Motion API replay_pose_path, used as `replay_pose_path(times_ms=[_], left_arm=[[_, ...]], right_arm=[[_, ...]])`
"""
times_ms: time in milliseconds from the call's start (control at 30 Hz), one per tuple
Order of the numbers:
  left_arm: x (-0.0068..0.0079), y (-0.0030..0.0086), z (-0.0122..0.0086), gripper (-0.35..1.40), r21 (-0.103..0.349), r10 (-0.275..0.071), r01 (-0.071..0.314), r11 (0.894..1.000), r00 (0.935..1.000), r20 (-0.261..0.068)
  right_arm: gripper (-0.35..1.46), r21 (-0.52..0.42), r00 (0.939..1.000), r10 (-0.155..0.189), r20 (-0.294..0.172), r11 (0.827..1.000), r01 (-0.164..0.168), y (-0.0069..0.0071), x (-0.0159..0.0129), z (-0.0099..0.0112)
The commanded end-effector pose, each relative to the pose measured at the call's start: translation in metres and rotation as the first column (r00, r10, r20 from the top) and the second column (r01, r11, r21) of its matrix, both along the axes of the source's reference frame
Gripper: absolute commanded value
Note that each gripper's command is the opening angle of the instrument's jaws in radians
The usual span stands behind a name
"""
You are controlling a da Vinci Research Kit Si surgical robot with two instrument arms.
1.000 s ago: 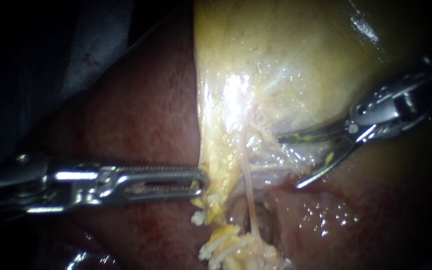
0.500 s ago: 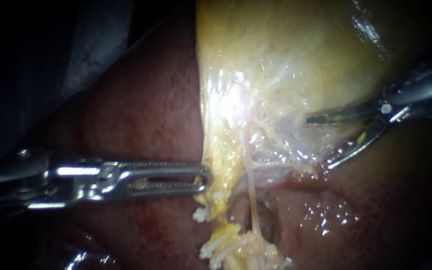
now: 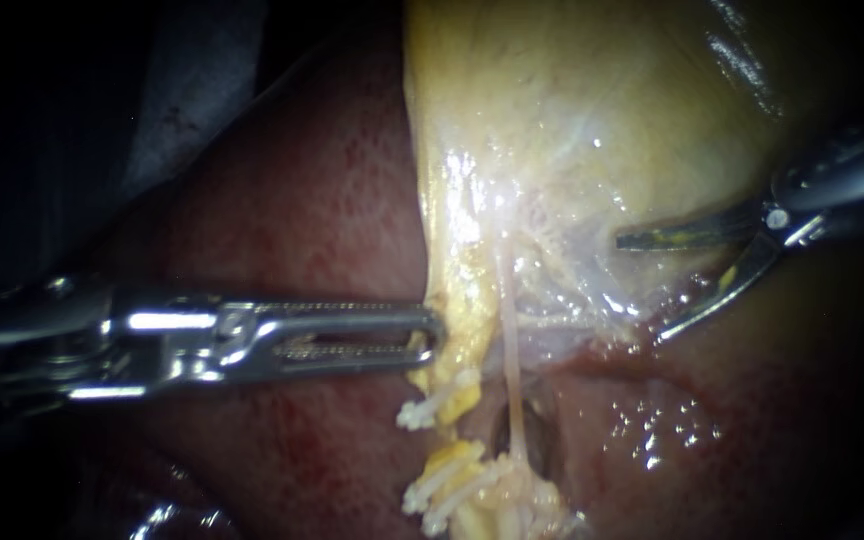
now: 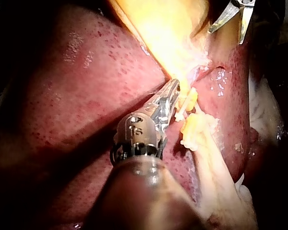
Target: Go back from the cut left tube
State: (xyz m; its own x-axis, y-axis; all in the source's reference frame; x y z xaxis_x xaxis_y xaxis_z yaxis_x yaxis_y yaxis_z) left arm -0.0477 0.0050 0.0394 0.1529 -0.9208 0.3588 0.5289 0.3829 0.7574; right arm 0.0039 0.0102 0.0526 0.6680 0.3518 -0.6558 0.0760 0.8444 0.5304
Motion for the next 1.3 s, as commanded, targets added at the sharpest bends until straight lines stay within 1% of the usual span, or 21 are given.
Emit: replay_pose_path(times_ms=[33,233,433,533,700,867,967,1300], left_arm=[[-0.0001,0.0002,0.0002,-0.35,-0.007,-0.003,0.003,1.0,1.0,0.002],[0.0,0.0013,0.0012,-0.35,-0.033,-0.016,0.016,0.999,0.9998,0.011],[0.0002,0.0021,0.0012,-0.35,-0.047,-0.027,0.028,0.998,0.9992,0.031],[0.0001,0.0021,0.0012,-0.35,-0.049,-0.032,0.034,0.998,0.9988,0.038],[-0.0001,0.0019,0.001,-0.35,-0.05,-0.035,0.037,0.998,0.9986,0.04],[-0.0007,0.0014,0.0003,-0.35,-0.053,-0.045,0.047,0.997,0.9982,0.04],[-0.0012,0.0012,0.0001,-0.35,-0.051,-0.045,0.048,0.998,0.998,0.044],[-0.0012,0.0013,0.0,-0.35,-0.053,-0.05,0.052,0.997,0.9974,0.052]], right_arm=[[0.84,0.0,1.0,0.001,0.0,1.0,-0.001,0.0,0.0,0.0],[0.83,-0.001,1.0,0.001,0.0,1.0,-0.001,-0.0001,0.0,0.0],[0.83,-0.001,1.0,0.0,0.0,1.0,0.0,-0.0001,0.0,0.0],[0.83,-0.001,1.0,0.0,0.0,1.0,0.0,-0.0001,0.0,0.0],[0.83,-0.001,1.0,0.0,0.0,1.0,0.0,-0.0002,-0.0001,0.0],[0.83,-0.001,1.0,0.0,0.0,1.0,0.0,-0.0002,-0.0002,0.0],[0.83,-0.001,1.0,0.0,0.0,1.0,0.0,-0.0002,-0.0002,0.0],[0.83,-0.001,1.0,-0.001,-0.001,1.0,0.001,-0.0002,-0.0002,0.0]])
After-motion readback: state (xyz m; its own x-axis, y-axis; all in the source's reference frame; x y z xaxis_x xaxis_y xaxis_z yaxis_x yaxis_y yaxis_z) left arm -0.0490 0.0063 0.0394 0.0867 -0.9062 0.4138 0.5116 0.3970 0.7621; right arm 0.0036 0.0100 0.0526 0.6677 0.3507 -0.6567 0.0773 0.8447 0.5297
